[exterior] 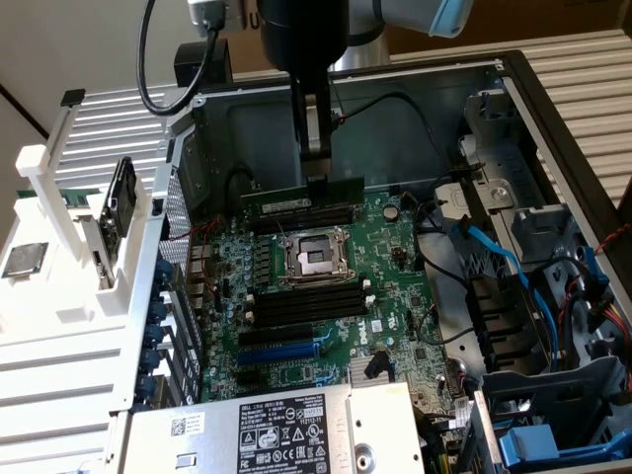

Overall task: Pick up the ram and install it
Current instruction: 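Pick up the ram and move it above insertion slot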

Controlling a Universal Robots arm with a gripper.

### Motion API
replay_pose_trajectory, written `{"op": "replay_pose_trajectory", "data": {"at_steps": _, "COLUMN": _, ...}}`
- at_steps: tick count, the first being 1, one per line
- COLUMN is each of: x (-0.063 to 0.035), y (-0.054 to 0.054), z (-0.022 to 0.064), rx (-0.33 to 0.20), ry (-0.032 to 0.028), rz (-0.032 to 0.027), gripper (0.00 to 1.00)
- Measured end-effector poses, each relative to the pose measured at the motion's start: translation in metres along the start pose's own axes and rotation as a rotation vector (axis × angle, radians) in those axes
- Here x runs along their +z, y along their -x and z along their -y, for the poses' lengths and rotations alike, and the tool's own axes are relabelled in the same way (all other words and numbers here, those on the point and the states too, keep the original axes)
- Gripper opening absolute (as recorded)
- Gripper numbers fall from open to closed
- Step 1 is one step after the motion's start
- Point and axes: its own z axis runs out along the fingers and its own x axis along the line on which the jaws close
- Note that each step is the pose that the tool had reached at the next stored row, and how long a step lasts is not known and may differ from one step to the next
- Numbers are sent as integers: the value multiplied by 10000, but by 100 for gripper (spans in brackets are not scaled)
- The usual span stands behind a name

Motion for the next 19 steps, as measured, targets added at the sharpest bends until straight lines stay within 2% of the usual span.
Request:
{"op": "replay_pose_trajectory", "data": {"at_steps": 10, "x": 146, "y": -3, "z": -10, "rx": -112, "ry": 1, "rz": 4, "gripper": 13}}
{"op": "replay_pose_trajectory", "data": {"at_steps": 16, "x": 189, "y": -27, "z": -15, "rx": -113, "ry": 7, "rz": 5, "gripper": 13}}
{"op": "replay_pose_trajectory", "data": {"at_steps": 18, "x": 214, "y": -42, "z": -15, "rx": -113, "ry": 27, "rz": 9, "gripper": 13}}
{"op": "replay_pose_trajectory", "data": {"at_steps": 19, "x": 221, "y": -43, "z": -16, "rx": -113, "ry": 59, "rz": 9, "gripper": 13}}
